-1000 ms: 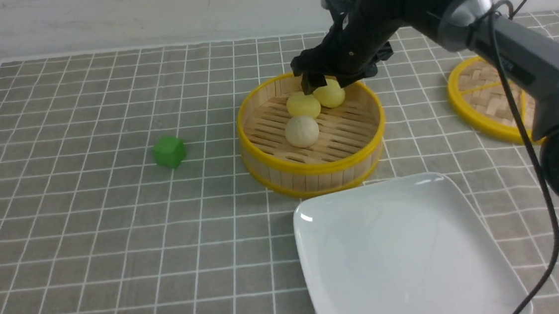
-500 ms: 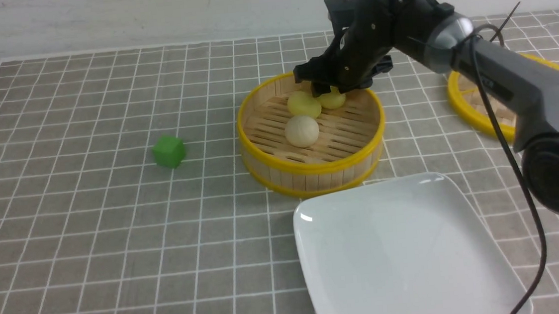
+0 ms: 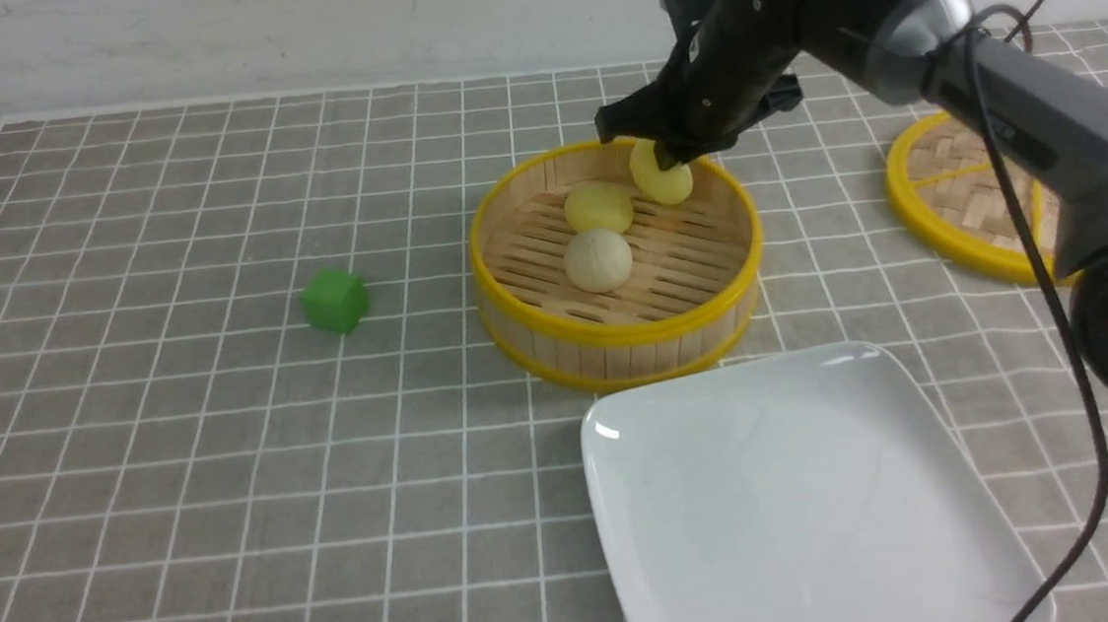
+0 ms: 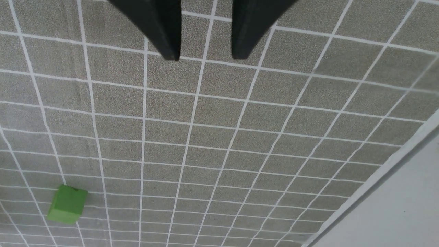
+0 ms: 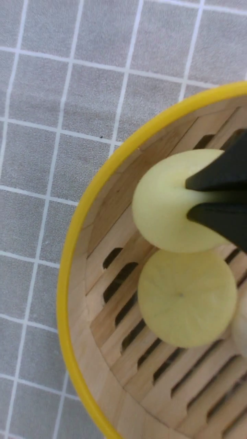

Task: Put the steamed buns into the plate on the grey tablecloth.
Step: 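Move the steamed bun from the bamboo steamer onto the white plate with the right gripper, then reach toward a bun in the bamboo steamer with the right gripper, then move the steamed bun from the bamboo steamer onto the white plate with the right gripper, then reach into the bamboo steamer and grasp a bun with the left gripper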

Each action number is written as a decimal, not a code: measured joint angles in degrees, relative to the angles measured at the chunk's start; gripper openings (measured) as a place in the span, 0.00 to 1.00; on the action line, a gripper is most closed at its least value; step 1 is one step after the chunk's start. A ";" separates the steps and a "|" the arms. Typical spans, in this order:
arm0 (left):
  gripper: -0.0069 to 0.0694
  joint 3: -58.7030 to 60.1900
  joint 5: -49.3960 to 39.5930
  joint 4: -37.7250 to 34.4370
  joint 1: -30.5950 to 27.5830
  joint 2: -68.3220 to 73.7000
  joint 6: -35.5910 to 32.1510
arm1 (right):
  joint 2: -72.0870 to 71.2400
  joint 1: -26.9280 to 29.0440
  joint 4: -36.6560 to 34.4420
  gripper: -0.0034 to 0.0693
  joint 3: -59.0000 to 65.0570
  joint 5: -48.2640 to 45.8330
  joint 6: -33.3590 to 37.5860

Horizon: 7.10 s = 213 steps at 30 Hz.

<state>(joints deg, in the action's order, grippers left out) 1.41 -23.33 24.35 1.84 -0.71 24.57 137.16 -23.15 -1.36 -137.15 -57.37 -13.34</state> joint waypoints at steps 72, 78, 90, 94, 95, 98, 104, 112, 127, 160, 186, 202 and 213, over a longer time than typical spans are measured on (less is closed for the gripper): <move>0.41 0.06 -0.07 1.75 0.00 -0.01 0.00 | -32.61 0.00 -9.76 0.42 41.16 1.79 12.58; 0.41 0.06 -0.07 1.75 0.00 -0.01 0.00 | -14.09 0.00 -12.80 0.55 20.17 -2.08 15.53; 0.41 0.06 -0.07 1.80 0.00 -0.01 0.00 | 8.67 0.00 -15.94 0.57 -9.82 -2.78 17.72; 0.41 0.06 -0.07 1.80 0.00 -0.01 0.00 | 10.24 0.00 -15.74 0.57 -10.09 -1.63 17.72; 0.41 0.06 -0.07 1.80 0.00 -0.01 0.00 | 10.36 0.00 -15.45 0.57 -10.09 -1.64 17.72; 0.41 0.06 -0.07 1.80 0.00 -0.01 0.00 | 10.99 0.00 -14.61 0.54 -10.22 -1.64 17.93; 0.41 0.06 -0.07 1.80 0.00 -0.01 0.00 | 11.12 0.00 -14.61 0.15 -11.19 -2.93 19.04; 0.41 0.06 -0.07 1.80 0.00 -0.01 0.00 | 5.89 1.20 -14.50 0.06 -15.22 -13.59 19.43; 0.41 0.06 -0.07 1.80 0.00 -0.01 0.00 | -24.53 1.68 -12.68 0.06 6.44 -14.99 19.76; 0.41 0.06 0.74 -1.93 0.00 -0.01 4.53 | -50.43 1.63 -22.04 0.61 82.24 11.93 22.20; 0.12 -9.66 -3.23 -25.77 0.00 1.99 26.92 | -85.85 1.63 -17.14 0.03 87.88 6.00 24.17; 0.09 -59.75 -39.24 -45.56 1.24 67.91 -20.91 | -85.28 1.63 -16.12 0.04 88.60 7.11 24.17; 0.23 -85.35 -35.41 -40.22 20.46 94.52 -16.54 | -85.15 1.63 -16.12 0.05 88.60 7.18 24.17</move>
<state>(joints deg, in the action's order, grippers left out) -83.93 -58.73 -15.88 22.30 93.82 8.04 52.01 -21.51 -17.48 -48.55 -50.18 10.82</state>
